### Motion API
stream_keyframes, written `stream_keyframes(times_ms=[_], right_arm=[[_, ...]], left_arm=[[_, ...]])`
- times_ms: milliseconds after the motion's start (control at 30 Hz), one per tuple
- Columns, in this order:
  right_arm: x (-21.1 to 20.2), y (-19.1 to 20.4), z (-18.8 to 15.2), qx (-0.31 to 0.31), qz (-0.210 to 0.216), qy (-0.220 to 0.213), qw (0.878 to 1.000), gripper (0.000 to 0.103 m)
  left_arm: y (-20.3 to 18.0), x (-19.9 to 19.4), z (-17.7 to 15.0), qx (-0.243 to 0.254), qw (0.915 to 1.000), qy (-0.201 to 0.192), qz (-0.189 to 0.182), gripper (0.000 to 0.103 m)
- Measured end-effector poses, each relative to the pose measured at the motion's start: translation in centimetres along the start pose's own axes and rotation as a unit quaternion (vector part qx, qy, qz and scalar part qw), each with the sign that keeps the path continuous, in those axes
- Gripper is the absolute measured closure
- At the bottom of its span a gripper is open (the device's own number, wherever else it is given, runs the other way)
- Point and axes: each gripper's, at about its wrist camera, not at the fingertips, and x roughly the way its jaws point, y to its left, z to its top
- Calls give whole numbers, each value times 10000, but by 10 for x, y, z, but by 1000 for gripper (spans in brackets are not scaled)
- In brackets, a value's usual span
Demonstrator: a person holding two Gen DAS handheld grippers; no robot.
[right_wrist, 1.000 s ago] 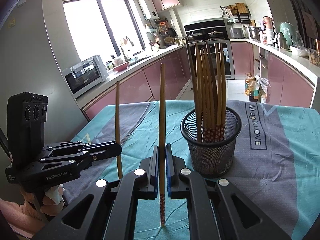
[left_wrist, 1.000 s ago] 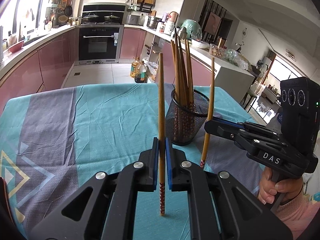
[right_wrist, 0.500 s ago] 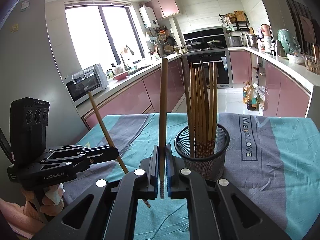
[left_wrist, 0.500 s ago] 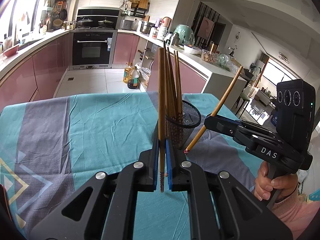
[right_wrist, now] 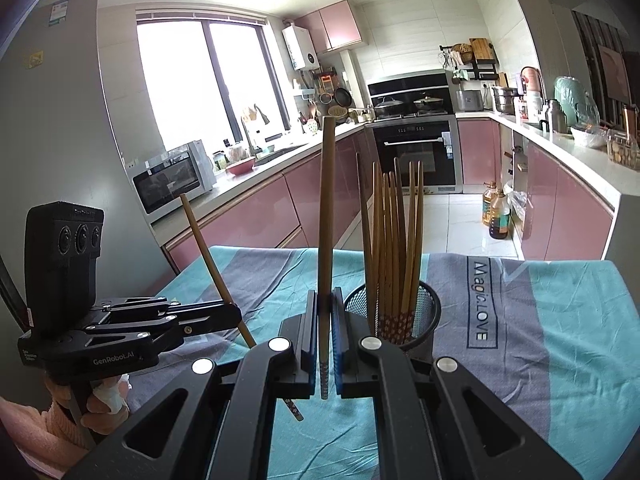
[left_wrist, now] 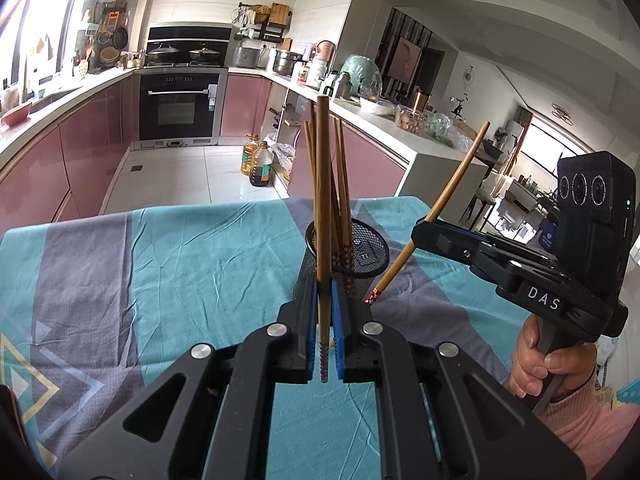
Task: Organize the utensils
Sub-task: 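Raise the right tool's chopstick upright over the mesh cup while the left tool carries its chopstick there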
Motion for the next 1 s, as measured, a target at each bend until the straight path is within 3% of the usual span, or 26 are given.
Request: stream_keyframes(times_ms=[1000], right_arm=[[-22, -8, 32, -317, -245, -504, 9979, 98]], left_arm=[[-28, -19, 44, 353, 9977, -529, -213, 95]])
